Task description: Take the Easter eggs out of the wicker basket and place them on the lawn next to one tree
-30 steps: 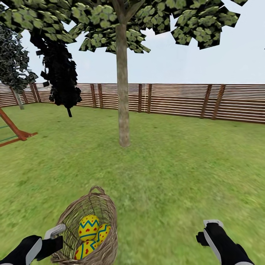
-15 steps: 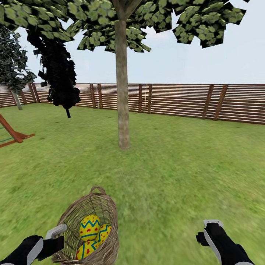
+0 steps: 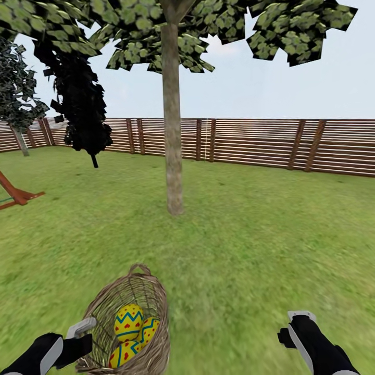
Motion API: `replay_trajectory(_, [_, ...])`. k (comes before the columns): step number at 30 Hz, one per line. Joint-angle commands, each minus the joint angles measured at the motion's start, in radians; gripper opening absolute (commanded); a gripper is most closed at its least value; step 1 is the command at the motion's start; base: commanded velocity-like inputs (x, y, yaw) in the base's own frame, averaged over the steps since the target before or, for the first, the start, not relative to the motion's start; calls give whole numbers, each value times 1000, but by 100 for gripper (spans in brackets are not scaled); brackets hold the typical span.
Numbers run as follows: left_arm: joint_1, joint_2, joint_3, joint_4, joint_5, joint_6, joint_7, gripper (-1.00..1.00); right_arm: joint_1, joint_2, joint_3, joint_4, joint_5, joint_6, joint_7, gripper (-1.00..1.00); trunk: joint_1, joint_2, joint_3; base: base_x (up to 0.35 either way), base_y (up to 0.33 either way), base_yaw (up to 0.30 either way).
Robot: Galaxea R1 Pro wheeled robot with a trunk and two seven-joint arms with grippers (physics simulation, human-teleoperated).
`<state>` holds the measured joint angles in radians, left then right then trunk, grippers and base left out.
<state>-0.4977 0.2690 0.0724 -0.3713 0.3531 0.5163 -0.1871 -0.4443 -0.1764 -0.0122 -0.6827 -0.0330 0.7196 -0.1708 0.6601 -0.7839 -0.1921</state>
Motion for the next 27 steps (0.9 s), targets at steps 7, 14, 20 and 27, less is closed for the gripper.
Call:
replay_trajectory(7, [-1, -1, 9, -1, 9, 8, -3, -100, -1, 0, -1, -1, -2, 3, -5, 100, 1, -1, -1, 329, 0, 32])
replay_trajectory(14, [-1, -1, 9, -1, 9, 8, -3, -100, -1, -1, -2, -1, -2, 4, -5, 100, 1, -1, -1, 329, 0, 134])
replay_trajectory(20, [-1, -5, 9, -1, 10, 8, -3, -100, -1, -2, -2, -1, -4, 4, -4, 100, 1, -1, -1, 329, 0, 1])
replay_trajectory(27, [-1, -4, 10, -1, 9, 7, -3, -100, -1, 0, -2, -1, -3, 4, -4, 100, 1, -1, -1, 329, 0, 0])
